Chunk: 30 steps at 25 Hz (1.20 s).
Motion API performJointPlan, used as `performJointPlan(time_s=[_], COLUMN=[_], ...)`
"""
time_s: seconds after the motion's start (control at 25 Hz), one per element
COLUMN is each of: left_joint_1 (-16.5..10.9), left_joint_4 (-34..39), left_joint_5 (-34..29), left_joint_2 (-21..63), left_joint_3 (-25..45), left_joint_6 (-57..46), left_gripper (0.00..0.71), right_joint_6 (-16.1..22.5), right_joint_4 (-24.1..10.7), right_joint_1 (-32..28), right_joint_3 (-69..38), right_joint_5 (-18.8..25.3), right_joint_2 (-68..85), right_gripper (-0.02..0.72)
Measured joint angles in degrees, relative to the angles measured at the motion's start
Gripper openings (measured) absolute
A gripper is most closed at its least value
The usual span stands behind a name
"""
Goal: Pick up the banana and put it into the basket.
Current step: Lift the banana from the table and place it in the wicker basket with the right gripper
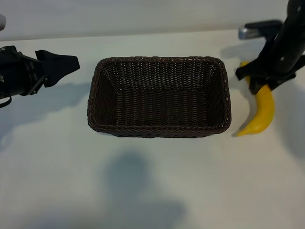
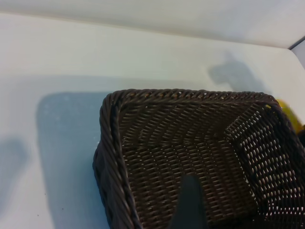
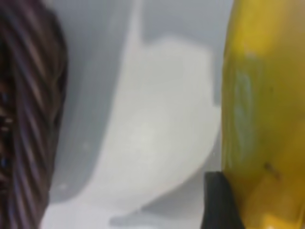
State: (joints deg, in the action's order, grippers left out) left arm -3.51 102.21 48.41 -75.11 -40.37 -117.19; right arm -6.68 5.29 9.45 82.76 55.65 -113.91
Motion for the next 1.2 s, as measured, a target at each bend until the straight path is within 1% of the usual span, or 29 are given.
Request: performJointPlan(time_s=[0.08, 0.16, 0.24, 0.32, 0.4, 0.48, 0.6, 0.64, 0.68, 0.76, 0.84, 1.0, 1.08, 1.2], left_joint_1=[0.0, 0.0, 0.0, 0.0, 0.0, 0.0, 0.0, 0.0, 0.0, 0.0, 0.0, 0.0, 0.0, 0.0], left_joint_4=[0.0, 0.0, 0.0, 0.0, 0.0, 0.0, 0.0, 0.0, 0.0, 0.0, 0.0, 0.0, 0.0, 0.0], left_joint_5=[0.0, 0.0, 0.0, 0.0, 0.0, 0.1, 0.1, 0.1, 0.1, 0.1, 0.1, 0.1, 0.1, 0.1], left_joint_2=[0.0, 0.0, 0.0, 0.0, 0.0, 0.0, 0.0, 0.0, 0.0, 0.0, 0.0, 0.0, 0.0, 0.0], left_joint_3=[0.0, 0.0, 0.0, 0.0, 0.0, 0.0, 0.0, 0.0, 0.0, 0.0, 0.0, 0.0, 0.0, 0.0], left_joint_6=[0.0, 0.0, 0.0, 0.0, 0.0, 0.0, 0.0, 0.0, 0.0, 0.0, 0.0, 0.0, 0.0, 0.0], left_gripper=[0.61, 0.61, 0.61, 0.61, 0.61, 0.61, 0.61, 0.61, 0.61, 0.61, 0.61, 0.61, 0.61, 0.61], right_joint_6=[1.4, 2.5, 2.9, 2.9, 2.1, 0.0, -4.7, -5.6, -6.3, -7.4, -7.9, -8.5, -9.0, -10.4], right_joint_4=[-3.4, -4.9, -5.3, -4.3, -0.6, 5.4, 14.4, 16.3, 17.3, 17.7, 17.3, 13.9, 12.4, 13.2], right_joint_1=[-0.4, -0.8, -0.9, -0.9, -0.9, -0.9, -0.6, -0.3, 0.4, 2.2, 4.9, 10.7, 12.5, 13.1], right_joint_3=[2.4, 5.4, 8.3, 11.1, 12.9, 13.8, 14.1, 14.1, 14.1, 14.1, 14.1, 14.1, 14.1, 14.1], right_joint_5=[1.3, 3.0, 4.8, 6.4, 7.2, 7.4, 7.4, 7.4, 7.4, 7.9, 8.0, 8.1, 7.3, 5.8], right_joint_2=[0.9, 1.8, 2.8, 3.8, 5.0, 5.9, 6.1, 6.1, 6.1, 6.1, 6.1, 6.1, 5.8, 4.7], right_gripper=[0.426, 0.425, 0.425, 0.425, 0.425, 0.425, 0.425, 0.425, 0.425, 0.425, 0.425, 0.425, 0.425, 0.425])
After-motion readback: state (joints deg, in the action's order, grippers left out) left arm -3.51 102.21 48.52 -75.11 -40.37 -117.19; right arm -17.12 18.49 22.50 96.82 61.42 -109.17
